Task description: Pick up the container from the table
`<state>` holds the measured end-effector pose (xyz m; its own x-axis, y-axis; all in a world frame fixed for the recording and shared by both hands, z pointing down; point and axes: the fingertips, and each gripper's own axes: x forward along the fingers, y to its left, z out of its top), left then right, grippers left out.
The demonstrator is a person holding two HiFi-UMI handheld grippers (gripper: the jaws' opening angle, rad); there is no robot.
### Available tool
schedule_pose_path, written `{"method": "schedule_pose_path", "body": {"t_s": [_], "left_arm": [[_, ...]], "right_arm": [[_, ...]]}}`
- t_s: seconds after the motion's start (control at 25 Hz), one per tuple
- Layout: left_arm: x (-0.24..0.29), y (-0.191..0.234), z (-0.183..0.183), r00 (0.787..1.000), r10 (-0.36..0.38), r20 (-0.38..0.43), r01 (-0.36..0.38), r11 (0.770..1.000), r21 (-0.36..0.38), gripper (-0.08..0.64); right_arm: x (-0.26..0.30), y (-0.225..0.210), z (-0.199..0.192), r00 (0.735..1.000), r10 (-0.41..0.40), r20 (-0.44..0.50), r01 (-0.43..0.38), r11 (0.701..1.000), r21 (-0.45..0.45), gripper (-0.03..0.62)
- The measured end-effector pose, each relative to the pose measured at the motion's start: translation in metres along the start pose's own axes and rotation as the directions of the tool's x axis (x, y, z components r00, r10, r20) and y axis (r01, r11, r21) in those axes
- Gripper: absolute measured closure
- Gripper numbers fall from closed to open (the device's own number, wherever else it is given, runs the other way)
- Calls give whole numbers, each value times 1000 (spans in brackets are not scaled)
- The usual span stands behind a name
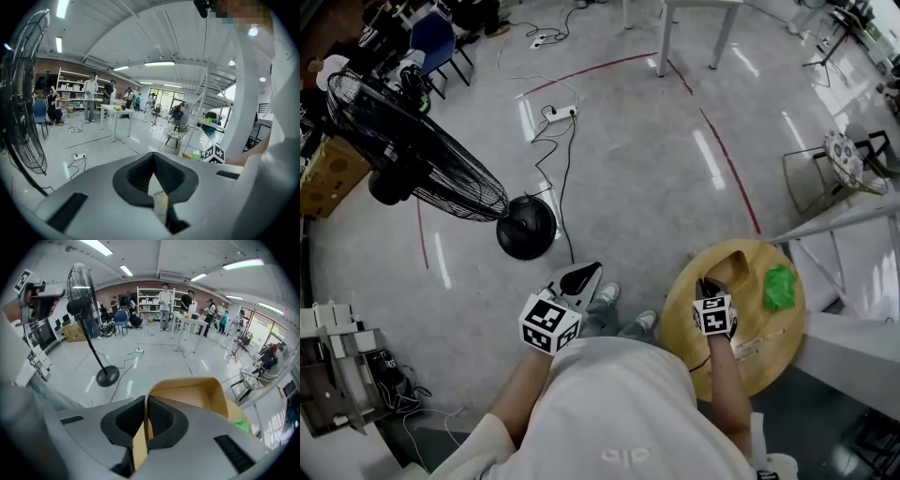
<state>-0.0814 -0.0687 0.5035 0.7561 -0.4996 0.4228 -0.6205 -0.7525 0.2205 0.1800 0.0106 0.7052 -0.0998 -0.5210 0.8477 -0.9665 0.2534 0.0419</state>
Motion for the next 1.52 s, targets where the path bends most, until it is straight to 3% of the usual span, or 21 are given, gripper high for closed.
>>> {"method": "schedule_pose_path", "body": {"t_s": [0.36,0.84,1.12,1.52], "left_arm": [[-11,26,28,996,20,88,-20,1000,3,545],[-43,56,69,979,60,197,-64,998,14,545],[-65,67,78,970,63,233,-68,998,16,545],[-78,66,85,964,36,264,-45,999,28,545]], "right_arm": [[-45,31,115,973,49,226,-36,997,-62,558],[-124,78,235,861,139,489,-67,985,-162,558],[-155,114,266,784,200,588,-99,975,-199,558],[-176,148,272,701,280,656,-156,958,-241,558]]}}
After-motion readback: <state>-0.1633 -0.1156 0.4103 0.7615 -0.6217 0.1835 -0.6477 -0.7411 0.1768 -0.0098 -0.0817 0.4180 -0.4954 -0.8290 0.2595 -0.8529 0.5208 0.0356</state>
